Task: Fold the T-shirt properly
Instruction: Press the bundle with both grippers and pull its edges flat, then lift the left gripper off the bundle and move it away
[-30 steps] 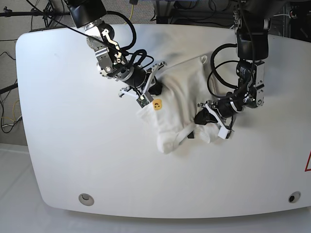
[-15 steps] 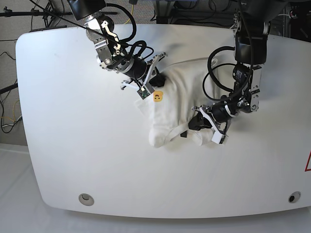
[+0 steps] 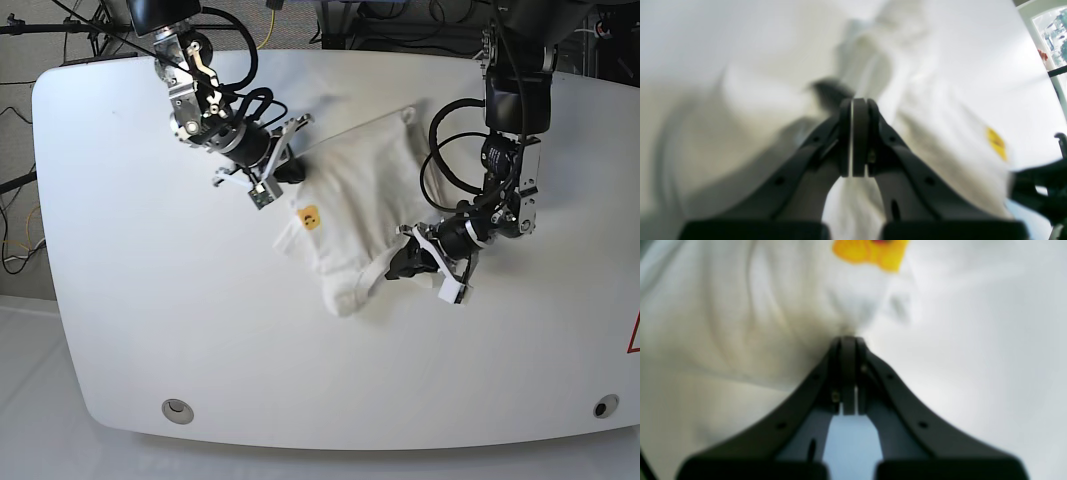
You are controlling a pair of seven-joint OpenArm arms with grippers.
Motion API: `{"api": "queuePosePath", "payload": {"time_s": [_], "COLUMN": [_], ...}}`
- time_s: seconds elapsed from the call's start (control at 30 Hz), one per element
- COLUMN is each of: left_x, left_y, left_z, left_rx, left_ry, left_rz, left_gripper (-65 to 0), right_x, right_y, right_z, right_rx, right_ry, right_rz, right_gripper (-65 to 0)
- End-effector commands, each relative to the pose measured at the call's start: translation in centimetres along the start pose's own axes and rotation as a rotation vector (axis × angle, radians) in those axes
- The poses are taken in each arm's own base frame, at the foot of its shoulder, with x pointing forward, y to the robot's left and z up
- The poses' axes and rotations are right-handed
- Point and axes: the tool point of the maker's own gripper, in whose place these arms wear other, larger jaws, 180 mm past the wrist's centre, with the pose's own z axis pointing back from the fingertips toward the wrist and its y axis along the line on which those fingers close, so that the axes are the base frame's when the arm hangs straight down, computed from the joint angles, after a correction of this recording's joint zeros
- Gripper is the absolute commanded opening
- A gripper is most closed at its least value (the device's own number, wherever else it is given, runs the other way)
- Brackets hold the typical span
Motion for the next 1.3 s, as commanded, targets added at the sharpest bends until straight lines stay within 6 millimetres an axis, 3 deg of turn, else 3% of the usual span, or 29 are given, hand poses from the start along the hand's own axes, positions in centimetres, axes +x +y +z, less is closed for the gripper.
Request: {"api": "queuePosePath", "payload": {"time_s": [0.0, 0.2, 0.5, 0.7, 0.93, 1.27], "left_x": [4.5, 6.8, 8.2, 8.6, 7.3, 4.3], "left_y": [-1.0, -2.5, -2.1, -1.5, 0.5, 3.4], "left_z": [0.4, 1.2, 4.4, 6.9, 11.0, 17.7], "left_rx": [-0.027, -0.041, 0.019, 0.075, 0.182, 0.354], "left_ry": [-0.106, -0.143, -0.161, -0.167, -0.126, -0.103], "left_rz": [-0.061, -0.134, -0.184, -0.210, -0.247, -0.225], "left_gripper": [-65.0, -65.0, -65.0, -65.0, -65.0, -65.0], "right_x": [2.0, 3.3, 4.2, 2.0, -0.8, -1.1], "right_y": [-0.8, -1.5, 1.1, 1.9, 4.0, 7.4], "right_z": [0.8, 2.5, 4.9, 5.7, 5.7, 4.2], "right_rx": [-0.023, -0.050, -0.027, -0.005, 0.051, 0.153], "right_ry": [-0.039, -0.022, -0.061, -0.017, 0.054, 0.075], "right_rz": [0.032, 0.084, 0.128, 0.122, 0.143, 0.195], "right_gripper": [-65.0, -65.0, -65.0, -65.0, -65.0, -65.0]}}
